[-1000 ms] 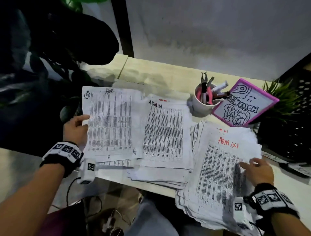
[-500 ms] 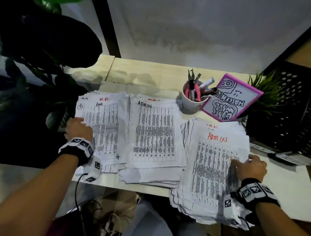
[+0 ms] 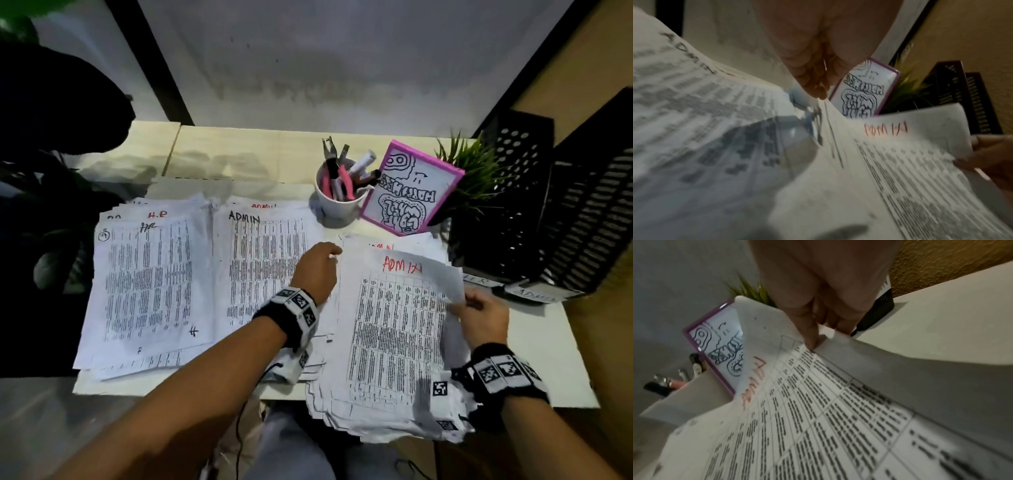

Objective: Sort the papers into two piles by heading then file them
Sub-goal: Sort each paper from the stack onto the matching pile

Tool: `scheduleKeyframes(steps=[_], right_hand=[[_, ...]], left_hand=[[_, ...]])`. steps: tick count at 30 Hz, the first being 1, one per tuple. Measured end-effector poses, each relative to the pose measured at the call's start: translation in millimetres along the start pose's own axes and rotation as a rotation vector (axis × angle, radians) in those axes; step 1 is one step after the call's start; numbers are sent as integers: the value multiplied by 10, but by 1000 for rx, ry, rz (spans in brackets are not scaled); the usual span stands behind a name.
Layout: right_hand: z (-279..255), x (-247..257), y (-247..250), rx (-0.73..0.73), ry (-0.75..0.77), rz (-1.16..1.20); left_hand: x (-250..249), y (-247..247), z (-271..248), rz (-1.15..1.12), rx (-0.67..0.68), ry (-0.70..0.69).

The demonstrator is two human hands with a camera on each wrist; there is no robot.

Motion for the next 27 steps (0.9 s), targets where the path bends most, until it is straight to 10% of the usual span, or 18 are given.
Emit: scheduleKeyframes(steps=[9, 27], right_hand=[[-83, -47, 337, 40, -68, 373], [-159, 91, 178, 154, -97, 471]], left_hand=[[279, -322, -68, 117, -106, 287], [14, -156, -96, 99, -205, 25]])
Point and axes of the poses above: each hand's wrist, its own z-axis towards the middle knuckle, its own y-axis out of the back of the hand, x = y × z, the point moved 8 cm from there along z, towards the middle knuckle, and after that the axes turned 9 degrees about -x, right-handed, at the moved point
